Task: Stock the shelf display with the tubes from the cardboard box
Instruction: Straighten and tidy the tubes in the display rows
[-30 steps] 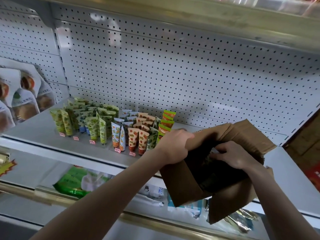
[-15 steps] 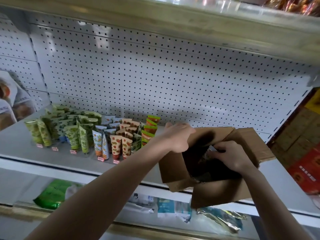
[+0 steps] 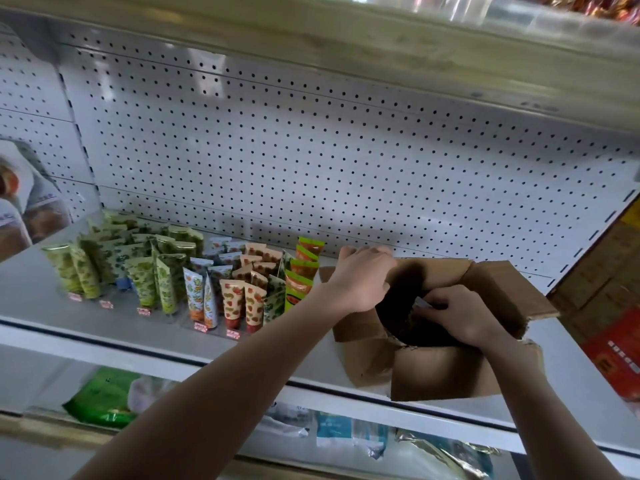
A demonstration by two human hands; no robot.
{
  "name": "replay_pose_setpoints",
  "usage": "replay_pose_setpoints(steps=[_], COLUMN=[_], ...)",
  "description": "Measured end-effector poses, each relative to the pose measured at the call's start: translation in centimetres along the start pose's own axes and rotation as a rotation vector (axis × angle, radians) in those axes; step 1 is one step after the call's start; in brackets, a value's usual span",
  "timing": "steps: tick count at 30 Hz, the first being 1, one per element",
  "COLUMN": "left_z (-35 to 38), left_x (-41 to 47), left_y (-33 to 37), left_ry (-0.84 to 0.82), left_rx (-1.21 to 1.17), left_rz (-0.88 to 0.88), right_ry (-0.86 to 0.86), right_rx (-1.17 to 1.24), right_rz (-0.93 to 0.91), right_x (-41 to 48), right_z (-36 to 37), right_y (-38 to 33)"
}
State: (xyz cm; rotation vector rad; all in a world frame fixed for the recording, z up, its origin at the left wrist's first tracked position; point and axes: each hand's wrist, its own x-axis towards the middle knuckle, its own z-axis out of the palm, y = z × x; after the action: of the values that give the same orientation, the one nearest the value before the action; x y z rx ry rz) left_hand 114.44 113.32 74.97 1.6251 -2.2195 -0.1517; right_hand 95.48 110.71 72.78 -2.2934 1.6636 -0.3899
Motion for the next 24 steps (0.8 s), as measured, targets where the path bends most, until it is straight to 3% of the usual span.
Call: replay_pose_setpoints(steps=[16, 20, 24], left_z=[-2.2, -3.1, -4.4], left_x=[-4.9, -6.7, -8.4], left_y=[-2.4, -3.2, -4.5], left_ry=[0.188, 0.222, 0.292], left_rx=[-0.317, -0.385, -0.469], left_rz=[0.075, 0.076, 0.049], right_ry=[-0.187, -0.081, 0.14], right_rx=[-0.087, -0.021, 0.186], right_rz=[0.01, 0.038, 0.009], right_x=[2.1, 1.2, -0.4], right_z=[0.8, 0.1, -1.1], right_y=[-2.7, -3.8, -6.9])
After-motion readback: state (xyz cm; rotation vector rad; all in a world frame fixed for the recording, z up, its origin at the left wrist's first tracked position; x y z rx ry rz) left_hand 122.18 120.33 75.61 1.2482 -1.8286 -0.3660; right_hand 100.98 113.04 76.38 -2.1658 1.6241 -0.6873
